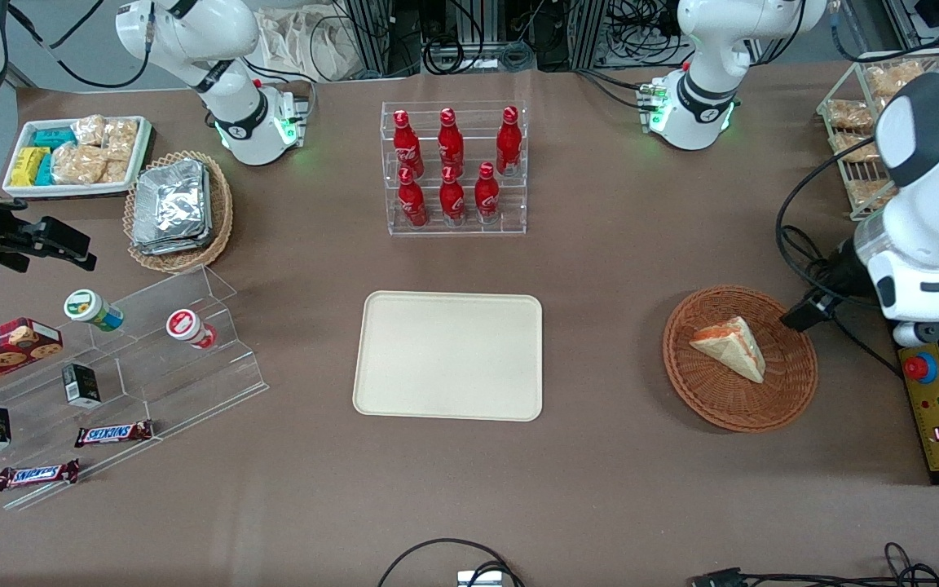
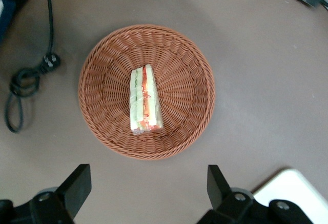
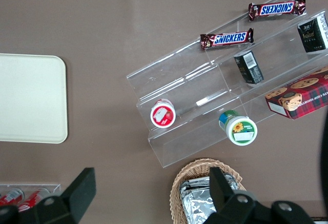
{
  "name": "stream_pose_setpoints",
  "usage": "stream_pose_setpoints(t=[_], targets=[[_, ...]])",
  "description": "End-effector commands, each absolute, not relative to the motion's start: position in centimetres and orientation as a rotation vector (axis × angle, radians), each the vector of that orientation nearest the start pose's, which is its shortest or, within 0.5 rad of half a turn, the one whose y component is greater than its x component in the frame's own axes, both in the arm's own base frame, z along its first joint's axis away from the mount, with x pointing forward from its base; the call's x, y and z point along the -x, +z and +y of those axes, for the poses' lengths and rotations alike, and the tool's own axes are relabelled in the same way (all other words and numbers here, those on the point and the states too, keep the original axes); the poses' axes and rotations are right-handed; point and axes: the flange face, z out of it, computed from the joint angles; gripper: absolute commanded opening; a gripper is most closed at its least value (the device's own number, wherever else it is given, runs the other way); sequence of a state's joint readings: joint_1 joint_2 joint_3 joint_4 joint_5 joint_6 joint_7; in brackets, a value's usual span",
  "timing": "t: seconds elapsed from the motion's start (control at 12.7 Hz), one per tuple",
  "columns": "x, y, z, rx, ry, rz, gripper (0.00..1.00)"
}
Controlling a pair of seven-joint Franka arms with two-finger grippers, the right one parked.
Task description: Place sandwich from basket to tray
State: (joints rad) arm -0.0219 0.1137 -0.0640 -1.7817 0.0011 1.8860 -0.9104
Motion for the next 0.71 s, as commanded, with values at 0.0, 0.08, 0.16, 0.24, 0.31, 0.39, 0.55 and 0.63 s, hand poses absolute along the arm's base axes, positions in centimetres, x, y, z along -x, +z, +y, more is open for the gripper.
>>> stream_pose_setpoints(t=[0.0, 0.08, 0.16, 0.24, 0.31, 0.39, 0.55, 0.63], targets=[[-58.8, 42.7, -5.1, 2.78, -0.001, -1.466, 1.0], [-58.4, 40.6, -5.1, 2.764, -0.032, -1.475, 1.0], [-58.2, 38.3, -5.0, 2.745, -0.049, -1.513, 1.0], [-58.2, 36.3, -5.1, 2.733, -0.057, -1.548, 1.0], [-58.2, 34.7, -5.1, 2.722, -0.051, -1.568, 1.0], [-58.2, 33.4, -5.1, 2.719, -0.047, -1.571, 1.0], [-58.0, 31.0, -5.1, 2.726, -0.053, -1.573, 1.0], [-57.8, 29.6, -5.1, 2.724, -0.046, -1.57, 1.0]])
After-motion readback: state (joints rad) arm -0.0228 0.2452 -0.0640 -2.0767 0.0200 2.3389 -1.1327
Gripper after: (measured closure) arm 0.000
